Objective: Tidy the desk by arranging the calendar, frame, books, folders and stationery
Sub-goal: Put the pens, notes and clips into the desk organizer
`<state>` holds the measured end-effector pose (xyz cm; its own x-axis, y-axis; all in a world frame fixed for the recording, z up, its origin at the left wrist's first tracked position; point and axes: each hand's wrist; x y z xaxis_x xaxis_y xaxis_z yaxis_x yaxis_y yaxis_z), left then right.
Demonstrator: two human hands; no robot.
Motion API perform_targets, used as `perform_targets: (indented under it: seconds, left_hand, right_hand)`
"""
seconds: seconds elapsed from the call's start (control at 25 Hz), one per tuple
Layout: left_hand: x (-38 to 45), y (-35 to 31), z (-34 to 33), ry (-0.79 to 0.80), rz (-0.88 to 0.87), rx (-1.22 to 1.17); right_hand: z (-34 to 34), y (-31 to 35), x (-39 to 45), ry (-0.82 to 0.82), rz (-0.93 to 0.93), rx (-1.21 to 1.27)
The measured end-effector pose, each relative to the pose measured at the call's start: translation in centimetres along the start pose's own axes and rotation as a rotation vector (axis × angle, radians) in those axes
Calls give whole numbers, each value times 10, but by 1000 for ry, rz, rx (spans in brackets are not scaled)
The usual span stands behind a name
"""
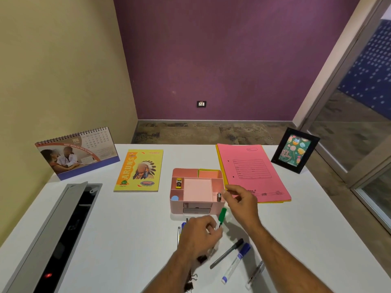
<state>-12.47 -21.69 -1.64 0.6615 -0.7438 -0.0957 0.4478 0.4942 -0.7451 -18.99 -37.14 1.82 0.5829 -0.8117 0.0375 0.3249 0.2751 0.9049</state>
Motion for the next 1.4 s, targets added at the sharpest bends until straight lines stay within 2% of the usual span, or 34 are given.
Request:
perform_targets:
  seconds: [0.08, 0.2, 0.48, 0.56, 0.64, 0.72, 0.84, 0.92, 1.0, 1.24, 1.4]
  left_hand:
    - [11, -4, 9, -106, -29, -73]
    - [24, -9, 23, -195, -55, -173]
    - [31, 4, 34, -153, -82, -294]
    - [29, 11, 35, -121, -65, -332]
    - [27, 23, 37, -137, 16, -219]
    - [25, 41, 38, -156, 149, 22]
    - [19, 62, 34, -50, 331, 163]
    - [14, 69, 27, 22, 390, 196]
    - [11, 73, 20, 46, 416, 225]
    - [10, 74, 6, 39, 421, 257]
    - [7, 71, 6, 40, 422, 249]
  right_hand:
    - [2, 3, -2, 79, 5, 150]
    - [-1, 9, -5, 203, 62, 200]
    - [-15, 21, -6, 249, 116, 146]
    - [-15, 23, -5, 175, 125, 99]
    - [-10, 24, -2, 42, 132, 113]
    - [-2, 24, 3, -80, 162, 132]
    - [4, 20, 7, -192, 192, 78]
    - [3, 14, 8, -237, 179, 37]
    - [1, 5, 9, -212, 141, -5]
    - [-7, -19, 7, 11, 67, -176]
    - [-3, -20, 4, 48, 70, -190]
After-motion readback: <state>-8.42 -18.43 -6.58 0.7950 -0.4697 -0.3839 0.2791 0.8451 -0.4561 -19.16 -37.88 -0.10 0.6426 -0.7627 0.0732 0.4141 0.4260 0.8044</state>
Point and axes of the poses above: each hand's wrist, its own x-axis towards the middle knuckle, its own z-axis out of the back of the hand, y = z × x, and after that the axes turned 1 degree about -x, right-handed
